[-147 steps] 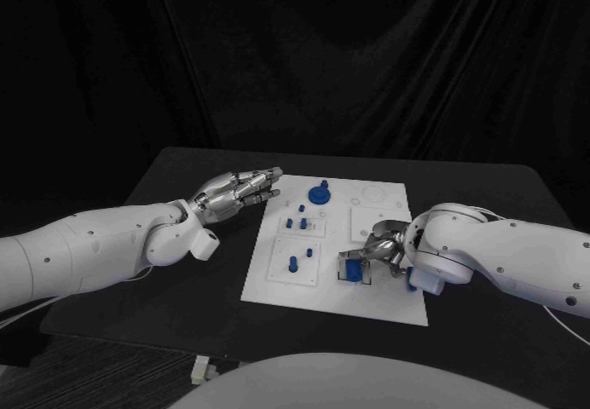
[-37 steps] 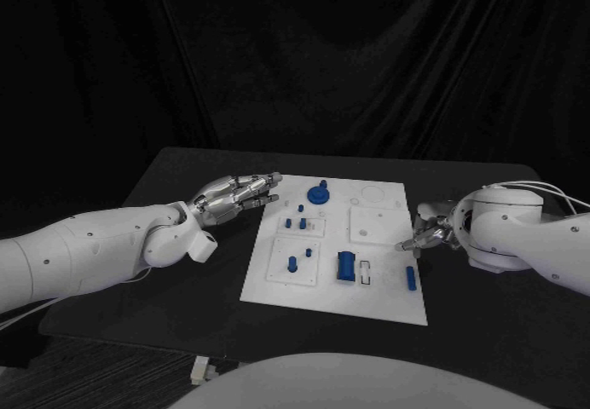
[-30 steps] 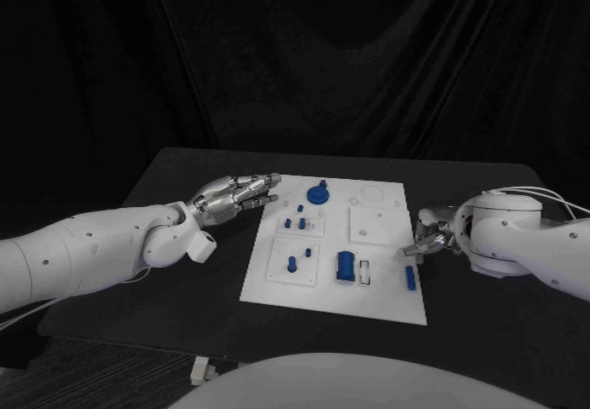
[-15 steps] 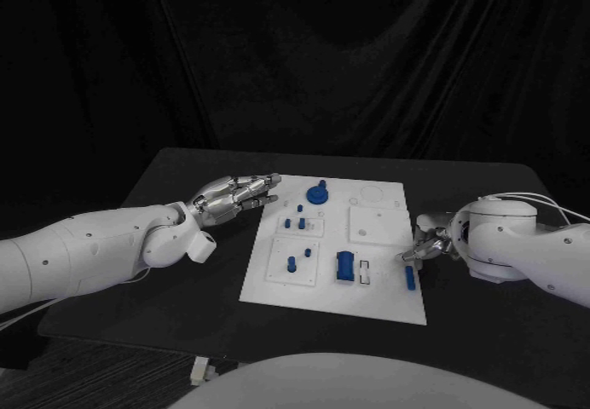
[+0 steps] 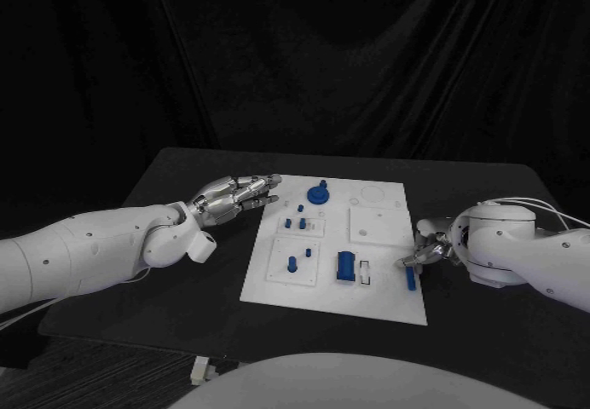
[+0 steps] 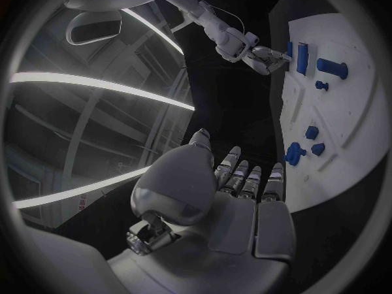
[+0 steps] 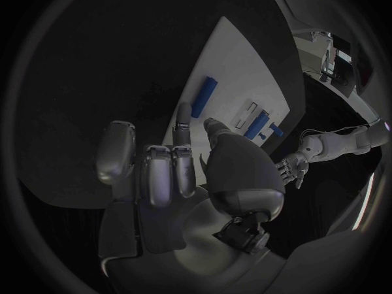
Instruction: Assemble the parts on the task board
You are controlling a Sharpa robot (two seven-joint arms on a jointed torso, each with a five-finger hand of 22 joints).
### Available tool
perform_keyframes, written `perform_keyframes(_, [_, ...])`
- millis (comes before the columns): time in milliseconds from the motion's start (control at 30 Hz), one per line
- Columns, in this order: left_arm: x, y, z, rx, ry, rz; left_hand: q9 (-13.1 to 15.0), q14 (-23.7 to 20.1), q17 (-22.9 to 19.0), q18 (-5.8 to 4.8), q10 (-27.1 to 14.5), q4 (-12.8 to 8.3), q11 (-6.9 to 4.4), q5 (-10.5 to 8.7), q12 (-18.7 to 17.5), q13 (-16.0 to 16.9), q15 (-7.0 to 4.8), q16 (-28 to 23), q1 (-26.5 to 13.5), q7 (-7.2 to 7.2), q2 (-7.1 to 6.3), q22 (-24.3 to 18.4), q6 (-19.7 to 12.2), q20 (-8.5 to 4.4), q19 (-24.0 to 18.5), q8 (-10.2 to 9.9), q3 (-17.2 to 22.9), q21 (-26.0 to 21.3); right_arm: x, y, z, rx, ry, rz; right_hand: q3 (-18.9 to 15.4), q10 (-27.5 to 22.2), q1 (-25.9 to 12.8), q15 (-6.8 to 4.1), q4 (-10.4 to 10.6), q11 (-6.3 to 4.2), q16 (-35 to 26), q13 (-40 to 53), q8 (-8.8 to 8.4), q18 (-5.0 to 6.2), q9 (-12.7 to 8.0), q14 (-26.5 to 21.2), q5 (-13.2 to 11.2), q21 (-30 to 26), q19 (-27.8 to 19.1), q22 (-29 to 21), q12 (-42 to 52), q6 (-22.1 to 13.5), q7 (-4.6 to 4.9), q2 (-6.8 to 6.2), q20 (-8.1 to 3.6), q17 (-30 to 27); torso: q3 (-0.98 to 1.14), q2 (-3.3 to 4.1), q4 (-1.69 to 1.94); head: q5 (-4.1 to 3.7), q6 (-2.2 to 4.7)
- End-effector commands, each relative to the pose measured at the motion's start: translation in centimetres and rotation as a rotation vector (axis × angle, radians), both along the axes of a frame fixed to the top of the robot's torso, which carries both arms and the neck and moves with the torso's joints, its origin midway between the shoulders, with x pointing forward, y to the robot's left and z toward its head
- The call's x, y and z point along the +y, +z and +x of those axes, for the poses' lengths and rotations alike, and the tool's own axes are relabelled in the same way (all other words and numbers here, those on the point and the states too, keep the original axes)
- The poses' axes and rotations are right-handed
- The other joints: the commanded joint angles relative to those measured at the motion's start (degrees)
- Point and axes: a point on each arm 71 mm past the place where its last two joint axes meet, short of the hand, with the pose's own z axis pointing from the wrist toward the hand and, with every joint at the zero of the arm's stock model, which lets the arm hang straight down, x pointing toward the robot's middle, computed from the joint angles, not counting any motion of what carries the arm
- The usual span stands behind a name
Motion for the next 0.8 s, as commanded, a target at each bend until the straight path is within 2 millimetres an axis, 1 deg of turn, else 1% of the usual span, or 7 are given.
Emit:
perform_keyframes(33, [-0.1,0.0,-0.1,0.002,-0.008,-0.018,0.9,0.3,0.0,-1.17,-0.3,-0.1,0.31,1.15,1.5,0.1,0.17,0.1,0.6,0.01,0.09,0.8,0.6,0.02,0.3,0.9,2.1,0.5,-0.3,-0.3,-0.2,0.026,-0.004,-0.025,-0.6,6.3,1.3,0.47,-0.3,0.69,1.1,15.8,-1.92,-1.24,-1.1,5.9,0.8,-2.2,-0.5,9.1,1.1,-1.5,0.37,0.08,0.43,15.2,0.02,0.02,0.03,0.08,-0.01])
perform_keyframes(267, [-0.2,0.0,-0.1,0.003,-0.01,-0.018,0.9,0.3,0.0,-1.17,-0.3,-0.1,0.31,1.15,1.5,0.1,0.17,0.1,0.6,0.01,0.09,0.8,0.6,0.02,0.3,0.9,2.1,0.5,-0.3,-0.8,-0.5,0.043,-0.001,-0.029,-0.9,6.3,1.4,0.96,-0.4,1.29,1.1,15.8,-3.08,-1.05,-2.0,5.9,0.9,-3.4,-0.9,8.8,1.1,-3.2,1.07,0.08,0.85,15.2,0.01,0.0,0.01,0.19,-0.01])
perform_keyframes(433, [-0.3,0.0,-0.1,0.004,-0.012,-0.019,0.9,0.3,0.0,-1.17,-0.3,-0.1,0.31,1.15,1.5,0.1,0.17,0.1,0.6,0.01,0.09,0.8,0.6,0.02,0.3,0.9,2.1,0.5,-0.3,-1.1,-0.7,0.046,-0.005,-0.025,-0.7,6.3,2.8,1.41,-1.5,1.81,1.1,15.8,-4.03,-0.85,-2.9,5.9,1.9,-4.7,-1.2,8.5,1.1,-4.6,1.62,-0.05,1.28,15.2,0.01,0.01,-0.01,0.25,-0.01])
perform_keyframes(600, [-0.3,0.0,-0.1,0.004,-0.012,-0.018,0.9,0.3,0.0,-1.17,-0.3,-0.1,0.31,1.15,1.5,0.1,0.17,0.1,0.6,0.01,0.09,0.8,0.6,0.02,0.3,0.9,2.1,0.5,-0.3,-1.3,-0.7,0.047,-0.02,-0.01,0.9,6.3,6.6,1.56,-4.3,1.97,1.1,15.8,-4.59,-0.61,-3.6,5.9,6.1,-6.0,-1.5,8.2,1.1,-5.4,1.8,-0.01,1.54,15.2,0.0,0.02,-0.03,0.27,-0.01])
perform_keyframes(700, [-0.3,0.0,-0.1,0.005,-0.012,-0.018,0.9,0.3,0.0,-1.17,-0.3,-0.1,0.31,1.15,1.5,0.1,0.17,0.1,0.6,0.01,0.09,0.8,0.6,0.02,0.3,0.9,2.1,0.5,-0.3,-1.3,-0.7,0.048,-0.034,0.006,1.8,6.3,8.1,1.63,-5.5,2.04,1.1,15.8,-4.72,-0.55,-3.8,5.9,7.4,-6.5,-1.6,8.1,1.1,-5.6,1.85,0.09,1.61,15.2,0.01,0.01,-0.02,0.33,-0.01])
perform_keyframes(767, [-0.3,0.0,-0.1,0.005,-0.013,-0.019,0.9,0.3,0.0,-1.16,-0.2,-0.1,0.4,1.16,1.6,0.1,0.18,0.1,0.6,0.09,0.06,0.8,0.6,0.02,0.3,0.9,2.2,0.5,-0.3,-1.3,-0.7,0.047,-0.044,0.017,2.5,6.3,9.2,1.59,-6.4,1.97,1.1,15.8,-4.66,-0.48,-3.9,5.9,7.8,-6.9,-1.7,8.0,1.1,-5.5,1.76,0.19,1.62,15.2,0.01,0.0,-0.02,0.34,-0.01])
perform_keyframes(800, [-0.3,0.0,-0.1,0.006,-0.014,-0.019,0.9,0.3,0.0,-1.16,-0.2,-0.1,0.4,1.16,1.6,0.1,0.18,0.1,0.6,0.09,0.06,0.8,0.6,0.02,0.3,0.9,2.2,0.5,-0.3,-1.3,-0.7,0.047,-0.049,0.023,3.8,6.3,11.0,1.46,-7.9,1.81,1.0,15.8,-4.5,-0.42,-3.9,5.8,8.0,-7.2,-1.8,7.9,1.1,-5.3,1.57,0.36,1.56,15.1,0.0,0.0,-0.02,0.36,-0.01])
